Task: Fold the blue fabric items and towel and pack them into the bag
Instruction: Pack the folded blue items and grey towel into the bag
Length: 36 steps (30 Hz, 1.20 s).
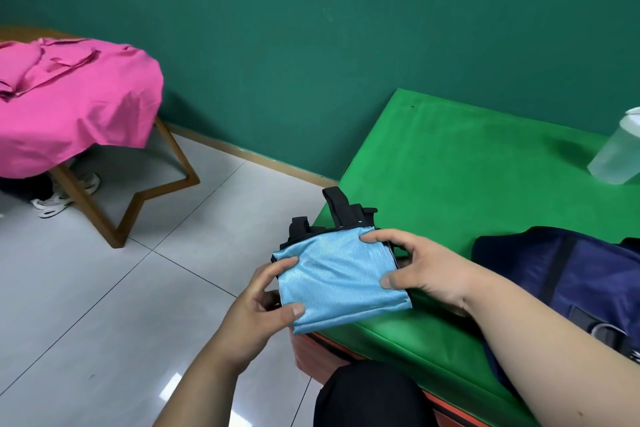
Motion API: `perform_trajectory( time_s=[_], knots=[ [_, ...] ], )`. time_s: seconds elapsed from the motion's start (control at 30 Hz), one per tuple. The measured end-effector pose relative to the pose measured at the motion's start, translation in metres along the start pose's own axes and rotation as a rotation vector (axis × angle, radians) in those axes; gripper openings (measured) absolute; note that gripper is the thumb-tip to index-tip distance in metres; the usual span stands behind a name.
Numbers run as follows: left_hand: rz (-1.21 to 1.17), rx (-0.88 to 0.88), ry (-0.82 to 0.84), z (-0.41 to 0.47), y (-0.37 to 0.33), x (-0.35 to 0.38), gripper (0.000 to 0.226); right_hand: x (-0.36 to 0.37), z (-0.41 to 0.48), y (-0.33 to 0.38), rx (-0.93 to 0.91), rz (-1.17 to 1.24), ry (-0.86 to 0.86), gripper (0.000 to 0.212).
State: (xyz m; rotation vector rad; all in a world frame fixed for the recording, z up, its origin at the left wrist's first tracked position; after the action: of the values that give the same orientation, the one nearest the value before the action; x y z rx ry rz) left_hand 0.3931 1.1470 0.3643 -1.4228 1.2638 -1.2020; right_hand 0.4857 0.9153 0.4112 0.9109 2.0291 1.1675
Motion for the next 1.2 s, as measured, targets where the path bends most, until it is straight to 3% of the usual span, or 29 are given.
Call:
perform_trajectory(
  time_s=[0.47, 0.67, 0.9, 1.03, 1.2],
  knots=[
    [-0.114, 0.001, -0.084, -0.029, -0.007, 0.008, 0.064, 0.018, -0.025, -0.012, -0.058, 0.435, 0.038, 0.063],
    [-0.06, 0.051, -0.065, -0.054, -0.043, 0.03, 0.065, 0.006, -0.072, 0.009, -0.15, 0.449, 0.057, 0.064],
    [-0.067, 0.177, 0.057, -0.072, -0.105, 0.109, 0.064, -0.049, -0.169, 0.034, -0.309, 0.435, -0.077, 0.064],
    [-0.032, 0.268, 0.189, -0.077, -0.131, 0.18, 0.083, -0.097, -0.236, 0.027, -0.375, 0.464, -0.185, 0.063],
    [0.075, 0.329, 0.374, -0.079, -0.14, 0.279, 0.072, -0.157, -0.311, -0.019, -0.406, 0.531, -0.328, 0.065]
  ],
)
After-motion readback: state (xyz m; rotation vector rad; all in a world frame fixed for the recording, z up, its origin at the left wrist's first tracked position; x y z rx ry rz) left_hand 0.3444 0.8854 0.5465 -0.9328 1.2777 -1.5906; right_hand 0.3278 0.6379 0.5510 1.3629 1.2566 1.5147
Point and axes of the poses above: each hand's wrist, its own z-axis towards the middle knuckle, its own x-axis out of the palm, y = z × x, the point moved 7 cm from there along z, towards the middle knuckle, and after that the axes turned 4 degrees about x, right-handed, at the moved point
